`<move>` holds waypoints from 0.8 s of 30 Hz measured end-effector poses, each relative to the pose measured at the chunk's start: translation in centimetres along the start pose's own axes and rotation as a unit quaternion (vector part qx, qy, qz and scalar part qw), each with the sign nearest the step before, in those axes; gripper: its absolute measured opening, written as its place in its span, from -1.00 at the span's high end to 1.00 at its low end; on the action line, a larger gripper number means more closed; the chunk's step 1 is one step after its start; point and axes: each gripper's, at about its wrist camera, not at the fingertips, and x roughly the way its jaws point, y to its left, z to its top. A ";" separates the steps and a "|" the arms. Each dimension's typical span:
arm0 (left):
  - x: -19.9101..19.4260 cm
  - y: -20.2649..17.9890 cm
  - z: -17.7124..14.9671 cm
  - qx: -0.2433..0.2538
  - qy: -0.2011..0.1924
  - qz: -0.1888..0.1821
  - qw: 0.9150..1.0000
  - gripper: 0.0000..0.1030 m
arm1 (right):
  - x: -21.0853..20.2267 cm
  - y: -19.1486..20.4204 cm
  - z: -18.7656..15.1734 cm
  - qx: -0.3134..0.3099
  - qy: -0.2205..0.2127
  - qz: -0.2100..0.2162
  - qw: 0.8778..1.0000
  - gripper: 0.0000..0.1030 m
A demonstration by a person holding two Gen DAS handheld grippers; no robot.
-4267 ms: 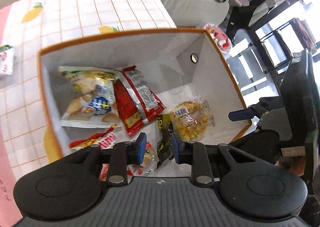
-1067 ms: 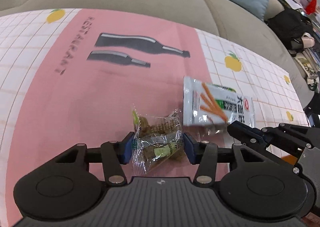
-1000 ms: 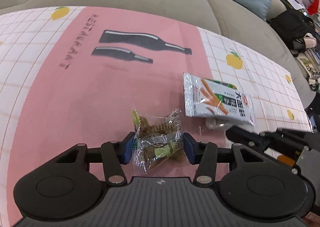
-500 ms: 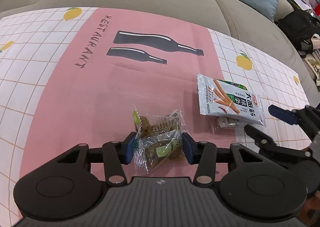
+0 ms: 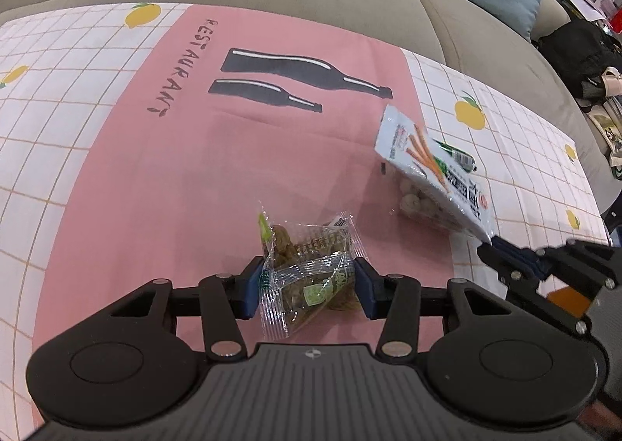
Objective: Organize snacks
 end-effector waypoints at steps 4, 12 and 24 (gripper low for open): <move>-0.6 -0.3 -1.2 0.000 0.008 -0.008 1.000 -0.05 | -2.1 1.4 -1.1 0.048 0.025 0.010 0.998 1.00; -2.2 -1.9 -5.4 0.012 0.031 -0.028 0.999 -0.05 | -6.4 3.9 -5.1 0.191 0.084 0.061 0.976 0.98; -3.3 -1.9 -7.3 0.027 0.019 -0.005 0.999 -0.08 | -8.9 3.7 -6.6 0.267 0.019 0.116 0.957 0.15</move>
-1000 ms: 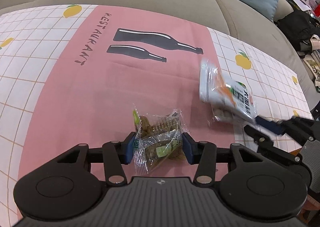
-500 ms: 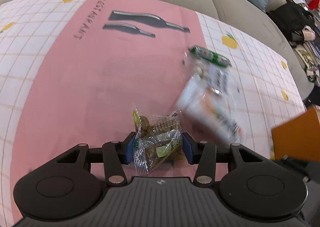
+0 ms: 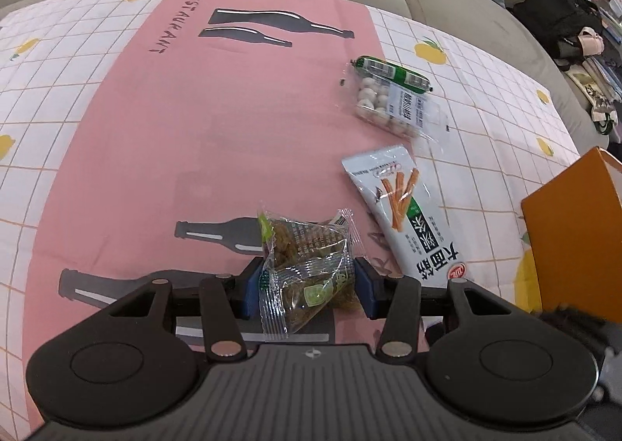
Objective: Organize snacks
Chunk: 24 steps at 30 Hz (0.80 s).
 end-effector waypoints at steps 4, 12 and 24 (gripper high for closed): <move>0.2 0.5 0.0 -0.017 0.003 -0.007 1.000 -0.16 | 1.8 -0.5 1.6 -0.035 -0.011 -0.020 0.999 -0.15; 0.2 2.0 0.0 -0.062 0.005 -0.029 0.998 -0.24 | 5.0 -0.9 2.3 -0.087 -0.014 -0.022 0.996 -0.53; 0.1 2.3 0.0 -0.080 0.002 -0.038 0.996 -0.02 | 5.9 0.4 2.5 -0.110 -0.039 -0.032 0.993 -0.02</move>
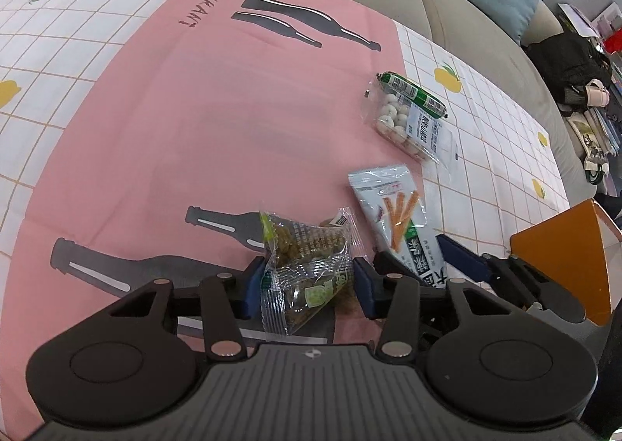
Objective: Organize snacks
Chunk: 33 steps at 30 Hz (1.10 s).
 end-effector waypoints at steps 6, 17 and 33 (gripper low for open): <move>-0.4 -0.3 -0.3 -0.005 0.001 -0.006 1.000 0.02 | -0.4 0.4 0.2 0.008 0.014 -0.010 1.000 0.09; -4.2 -1.6 -0.9 -0.017 -0.028 -0.032 0.999 0.04 | -6.4 -0.6 -0.5 0.078 -0.001 0.003 0.997 0.11; -10.4 -10.9 -1.4 0.062 -0.062 -0.099 0.991 0.04 | -19.0 -5.4 0.1 0.142 -0.057 -0.015 0.988 0.11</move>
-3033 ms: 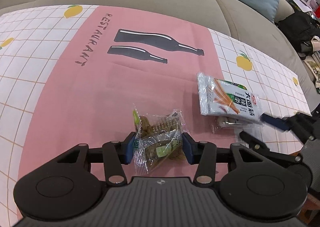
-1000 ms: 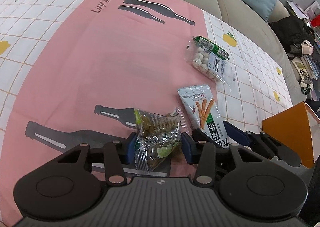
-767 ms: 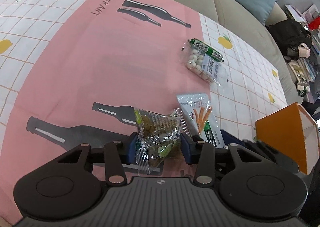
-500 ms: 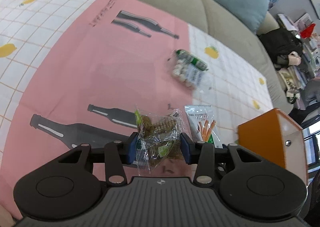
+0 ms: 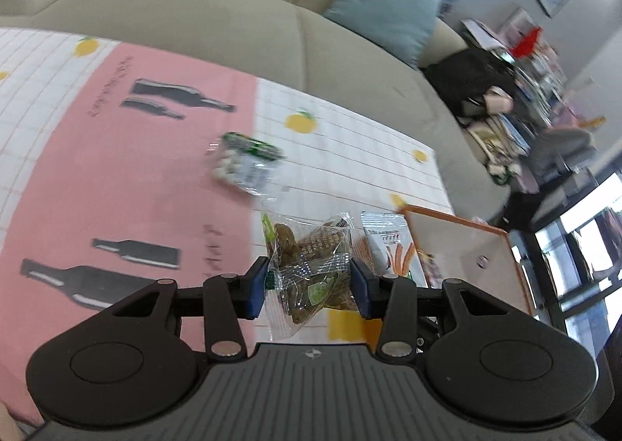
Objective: Organize snacks
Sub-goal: 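Carry nut bag with left tool while right carries breadstick pack into box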
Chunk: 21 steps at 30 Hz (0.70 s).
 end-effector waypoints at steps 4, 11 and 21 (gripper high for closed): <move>0.6 -3.3 0.0 0.033 0.012 -0.018 0.999 0.04 | -2.3 -2.4 0.7 0.007 0.005 -0.018 1.000 0.11; 2.8 -9.2 0.1 0.087 0.038 -0.054 0.994 0.04 | -5.6 -7.0 1.8 -0.013 0.010 -0.062 0.998 0.11; 7.9 -16.1 -0.2 0.154 0.080 -0.087 0.981 0.04 | -6.8 -13.6 2.6 -0.047 0.039 -0.138 0.989 0.11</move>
